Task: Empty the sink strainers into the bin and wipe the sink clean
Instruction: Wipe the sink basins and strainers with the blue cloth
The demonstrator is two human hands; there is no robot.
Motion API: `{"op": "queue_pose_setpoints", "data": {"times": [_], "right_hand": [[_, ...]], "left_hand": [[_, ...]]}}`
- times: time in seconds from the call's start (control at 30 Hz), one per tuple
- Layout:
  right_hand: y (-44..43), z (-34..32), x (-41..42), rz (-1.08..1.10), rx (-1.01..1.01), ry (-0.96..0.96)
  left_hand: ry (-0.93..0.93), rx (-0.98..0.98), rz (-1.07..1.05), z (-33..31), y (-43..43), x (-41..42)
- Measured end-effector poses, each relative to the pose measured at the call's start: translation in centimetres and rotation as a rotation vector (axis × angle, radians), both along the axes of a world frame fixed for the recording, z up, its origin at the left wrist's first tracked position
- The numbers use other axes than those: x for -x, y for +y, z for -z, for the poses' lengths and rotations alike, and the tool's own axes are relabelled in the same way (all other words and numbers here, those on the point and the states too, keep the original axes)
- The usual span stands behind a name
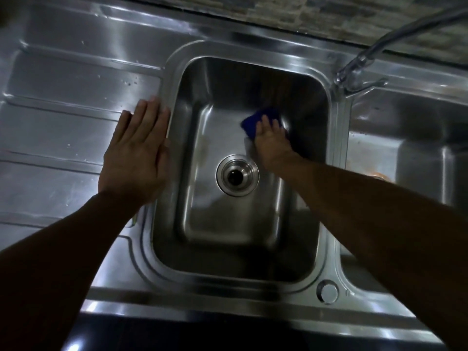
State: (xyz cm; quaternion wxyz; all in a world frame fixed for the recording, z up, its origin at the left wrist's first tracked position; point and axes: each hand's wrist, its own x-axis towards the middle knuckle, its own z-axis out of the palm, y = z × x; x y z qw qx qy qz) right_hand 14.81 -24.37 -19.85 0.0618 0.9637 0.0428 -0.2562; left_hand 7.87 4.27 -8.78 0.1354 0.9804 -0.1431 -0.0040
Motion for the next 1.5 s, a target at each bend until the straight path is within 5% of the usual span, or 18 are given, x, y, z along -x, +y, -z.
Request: {"op": "queue_pose_setpoints", "data": {"times": [0.23, 0.47, 0.83, 1.03, 1.17, 1.33, 1.5], "right_hand": [[2.1, -1.9, 7.6, 0.052, 0.100, 0.357], [2.8, -6.7, 16.7, -0.206, 0.015, 0.493], [-2.5, -12.4, 1.6, -0.442, 0.615, -0.031], [-3.5, -14.7, 14.3, -0.298, 0.008, -0.193], [-3.9, -15.4, 24.0, 0.111, -0.453, -0.344], [-3.3, -14.9, 27.2, 0.419, -0.575, -0.405], [-5.2, -14.5, 16.8, 0.548, -0.733, -0.515]], "left_hand": [[0.010, -0.018, 0.012, -0.6, -0.1, 0.1], [0.009, -0.009, 0.005, -1.4, -0.6, 0.6], [-0.003, 0.037, 0.015, -0.1, 0.1, 0.3], [0.061, -0.021, 0.000, -1.1, -0.2, 0.0], [0.043, -0.060, -0.040, -2.5, -2.9, 2.8], [0.200, 0.122, 0.096, -2.6, -11.4, 11.3], [0.311, 0.255, 0.115, -2.7, -19.3, 17.6]]}}
